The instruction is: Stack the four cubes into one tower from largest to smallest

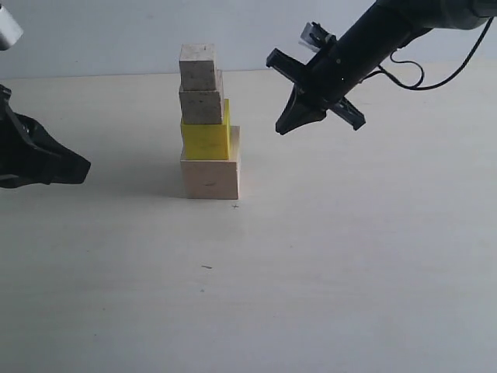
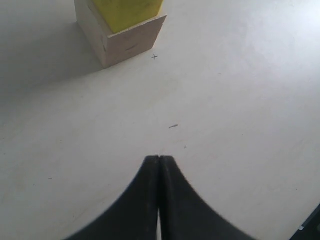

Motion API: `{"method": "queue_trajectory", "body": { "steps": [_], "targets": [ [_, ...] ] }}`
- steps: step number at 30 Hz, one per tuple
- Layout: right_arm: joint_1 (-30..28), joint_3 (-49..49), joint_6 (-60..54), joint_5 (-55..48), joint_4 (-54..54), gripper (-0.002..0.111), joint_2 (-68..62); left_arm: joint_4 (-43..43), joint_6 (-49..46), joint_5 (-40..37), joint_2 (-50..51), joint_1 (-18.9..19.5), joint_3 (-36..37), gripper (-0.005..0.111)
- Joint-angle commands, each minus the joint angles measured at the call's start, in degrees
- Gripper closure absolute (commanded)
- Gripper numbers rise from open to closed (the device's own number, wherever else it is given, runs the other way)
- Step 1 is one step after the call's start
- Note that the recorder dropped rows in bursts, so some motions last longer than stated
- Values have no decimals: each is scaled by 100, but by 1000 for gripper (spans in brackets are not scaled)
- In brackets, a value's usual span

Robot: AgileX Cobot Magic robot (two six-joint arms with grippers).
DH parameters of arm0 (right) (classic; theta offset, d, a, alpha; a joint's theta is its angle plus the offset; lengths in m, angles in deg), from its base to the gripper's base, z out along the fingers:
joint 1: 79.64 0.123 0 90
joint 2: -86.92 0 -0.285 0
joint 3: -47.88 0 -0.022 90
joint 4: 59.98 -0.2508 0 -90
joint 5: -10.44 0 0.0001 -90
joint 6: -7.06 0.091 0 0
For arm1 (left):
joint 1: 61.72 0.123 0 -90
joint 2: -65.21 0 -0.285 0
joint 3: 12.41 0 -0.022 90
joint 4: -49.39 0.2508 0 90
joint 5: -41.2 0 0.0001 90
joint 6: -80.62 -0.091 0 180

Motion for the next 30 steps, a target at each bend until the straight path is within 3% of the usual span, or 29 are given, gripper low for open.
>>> {"method": "queue_trajectory", "body": {
  "steps": [1,30],
  "targets": [
    [3,-18,-259,-55,-486,108,-123,-10,29,-24,13,-3,14,107],
    [280,-18,-457,515,-856,108,-183,-10,50,-35,13,-3,14,107]
  ]
}}
